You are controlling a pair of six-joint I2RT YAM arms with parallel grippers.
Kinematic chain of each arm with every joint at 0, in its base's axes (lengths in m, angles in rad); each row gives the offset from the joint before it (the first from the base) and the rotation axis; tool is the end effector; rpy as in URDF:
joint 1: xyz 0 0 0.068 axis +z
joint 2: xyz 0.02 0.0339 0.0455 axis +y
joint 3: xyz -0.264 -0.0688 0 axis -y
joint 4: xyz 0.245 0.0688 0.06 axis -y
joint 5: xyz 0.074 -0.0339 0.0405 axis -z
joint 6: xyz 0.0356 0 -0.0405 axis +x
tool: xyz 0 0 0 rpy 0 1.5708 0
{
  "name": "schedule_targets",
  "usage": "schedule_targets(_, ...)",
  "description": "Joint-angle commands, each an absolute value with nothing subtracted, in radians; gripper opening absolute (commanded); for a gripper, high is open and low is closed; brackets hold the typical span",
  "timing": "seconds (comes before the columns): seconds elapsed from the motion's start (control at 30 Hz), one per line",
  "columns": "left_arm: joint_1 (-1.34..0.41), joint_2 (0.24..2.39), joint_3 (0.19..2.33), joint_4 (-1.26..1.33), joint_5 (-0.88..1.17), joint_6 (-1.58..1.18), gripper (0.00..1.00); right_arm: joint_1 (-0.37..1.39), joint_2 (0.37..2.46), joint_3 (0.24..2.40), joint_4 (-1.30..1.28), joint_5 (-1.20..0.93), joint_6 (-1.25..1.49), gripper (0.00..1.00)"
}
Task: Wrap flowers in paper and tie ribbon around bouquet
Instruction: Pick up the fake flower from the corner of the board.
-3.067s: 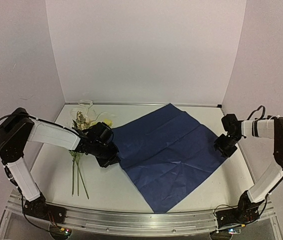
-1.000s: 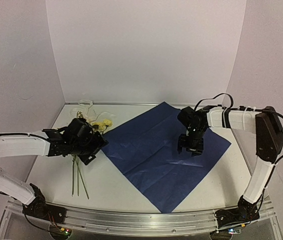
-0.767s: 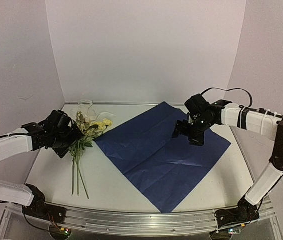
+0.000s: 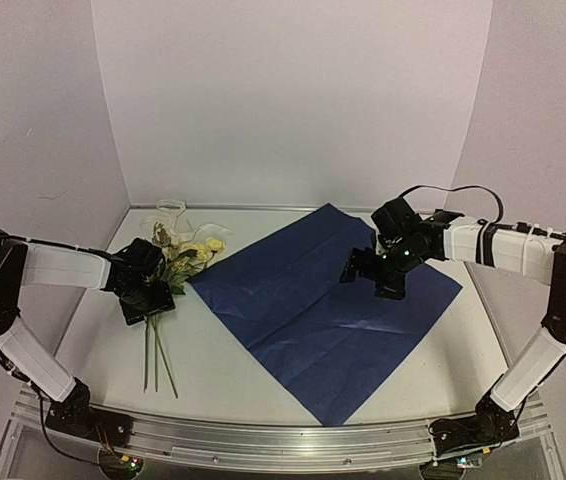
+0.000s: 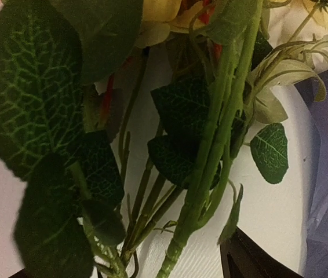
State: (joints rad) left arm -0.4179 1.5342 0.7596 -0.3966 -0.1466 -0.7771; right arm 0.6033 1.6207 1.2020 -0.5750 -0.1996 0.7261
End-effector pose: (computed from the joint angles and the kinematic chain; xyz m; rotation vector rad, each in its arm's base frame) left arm 0.2488 -0.1048 0.1482 -0.5269 2.6754 -0.1451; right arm 0.2766 0.1992 0.2411 0.0862 2.7192 0.7122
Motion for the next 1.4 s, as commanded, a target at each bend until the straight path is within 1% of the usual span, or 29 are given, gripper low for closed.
schedule_targets(0.0, -0.413, 1.581, 0.799, -0.322, -0.143, -0.762, 0.67, 0.609, 1.624, 1.184, -0.542, -0.201, 0.722, 0.95)
schedule_targets(0.07, -0.413, 1.588, 0.798, -0.318, -0.157, -0.773, 0.54, 0.609, 1.633, 1.173, -0.533, -0.208, 0.724, 0.95)
schedule_targets(0.13, -0.413, 1.582, 0.797, -0.321, -0.177, -0.785, 0.33, 0.609, 1.639, 1.161, -0.528, -0.209, 0.728, 0.95)
schedule_targets(0.17, -0.413, 1.571, 0.796, -0.325, -0.190, -0.790, 0.24, 0.609, 1.639, 1.154, -0.525, -0.207, 0.729, 0.95)
schedule_targets(0.3, -0.413, 1.509, 0.806, -0.360, -0.251, -0.788, 0.02, 0.609, 1.633, 1.134, -0.523, -0.197, 0.724, 0.95)
schedule_targets(0.33, -0.413, 1.494, 0.816, -0.375, -0.265, -0.781, 0.00, 0.609, 1.631, 1.133, -0.523, -0.193, 0.722, 0.95)
schedule_targets(0.5, -0.415, 1.421, 0.893, -0.469, -0.333, -0.740, 0.00, 0.609, 1.621, 1.125, -0.523, -0.187, 0.719, 0.95)
schedule_targets(0.67, -0.416, 1.379, 0.994, -0.540, -0.352, -0.691, 0.00, 0.609, 1.613, 1.124, -0.525, -0.182, 0.720, 0.95)
schedule_targets(0.8, -0.433, 1.393, 1.106, -0.576, -0.331, -0.666, 0.00, 0.610, 1.611, 1.120, -0.528, -0.174, 0.722, 0.95)
schedule_targets(0.97, -0.495, 1.431, 1.240, -0.623, -0.333, -0.671, 0.00, 0.609, 1.598, 1.115, -0.535, -0.165, 0.721, 0.95)
schedule_targets(1.07, -0.545, 1.470, 1.320, -0.630, -0.324, -0.661, 0.00, 0.609, 1.587, 1.112, -0.545, -0.149, 0.720, 0.95)
schedule_targets(1.17, -0.581, 1.543, 1.425, -0.618, -0.270, -0.644, 0.00, 0.609, 1.572, 1.106, -0.558, -0.122, 0.719, 0.95)
schedule_targets(1.37, -0.637, 1.766, 1.662, -0.578, -0.142, -0.632, 0.00, 0.609, 1.516, 1.072, -0.610, -0.014, 0.735, 0.95)
